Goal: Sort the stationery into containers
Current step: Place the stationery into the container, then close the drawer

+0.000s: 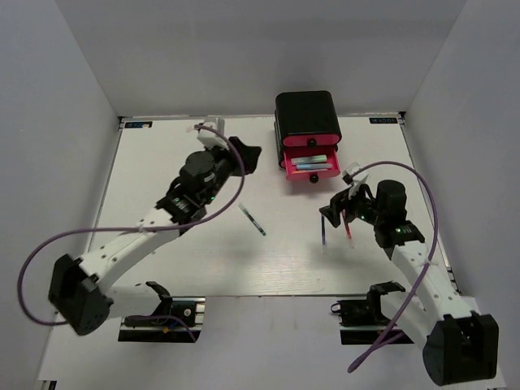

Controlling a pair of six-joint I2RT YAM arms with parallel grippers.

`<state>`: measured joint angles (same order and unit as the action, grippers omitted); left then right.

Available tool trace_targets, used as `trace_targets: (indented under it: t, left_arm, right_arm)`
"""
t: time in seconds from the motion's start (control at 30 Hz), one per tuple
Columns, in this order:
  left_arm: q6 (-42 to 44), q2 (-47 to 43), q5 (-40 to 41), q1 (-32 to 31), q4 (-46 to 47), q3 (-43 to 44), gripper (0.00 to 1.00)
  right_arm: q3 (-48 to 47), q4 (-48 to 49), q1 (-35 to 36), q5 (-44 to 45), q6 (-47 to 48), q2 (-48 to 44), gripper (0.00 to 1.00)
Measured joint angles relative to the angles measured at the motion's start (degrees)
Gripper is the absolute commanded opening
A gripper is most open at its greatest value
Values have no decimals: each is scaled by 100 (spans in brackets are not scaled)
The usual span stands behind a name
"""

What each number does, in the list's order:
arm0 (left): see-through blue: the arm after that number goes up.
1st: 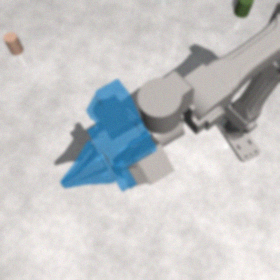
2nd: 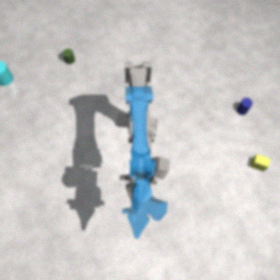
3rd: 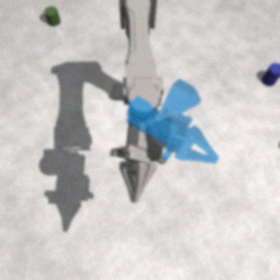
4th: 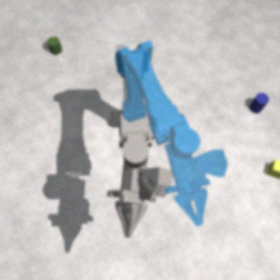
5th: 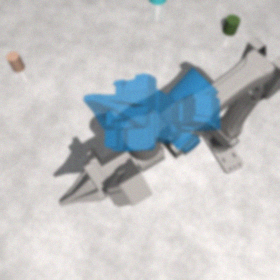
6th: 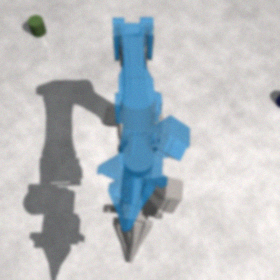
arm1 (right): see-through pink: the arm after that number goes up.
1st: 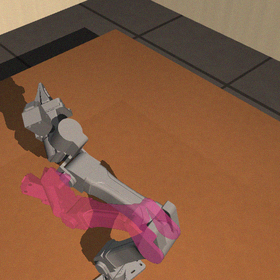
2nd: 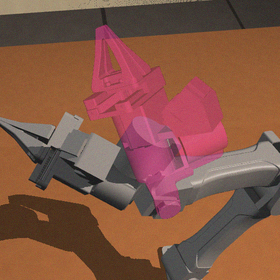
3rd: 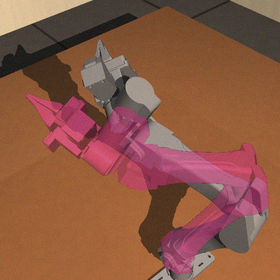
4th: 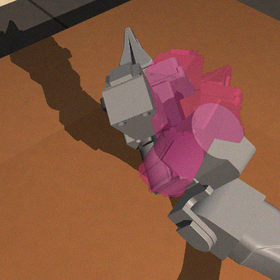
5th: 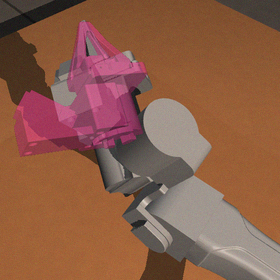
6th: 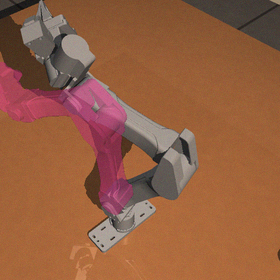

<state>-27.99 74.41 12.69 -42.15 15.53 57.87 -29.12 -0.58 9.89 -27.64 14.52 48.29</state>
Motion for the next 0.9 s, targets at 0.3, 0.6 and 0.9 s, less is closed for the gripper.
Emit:
trace_targets:
  t: [0.3,0.6,0.9]
  left_arm:
    - [927,-1716,-990,345,-2455,-1386,86]
    - [1572,-2647,-1486,341,-3338,-2155,89]
    - [1670,-2542,-1478,341,-3416,-2151,89]
  right_arm:
    - [-841,133,-2,-374,-1370,1615,52]
    - [-1506,372,-2,-251,-2691,3062,60]
    - [-1843,592,-2,44,-3154,3886,59]
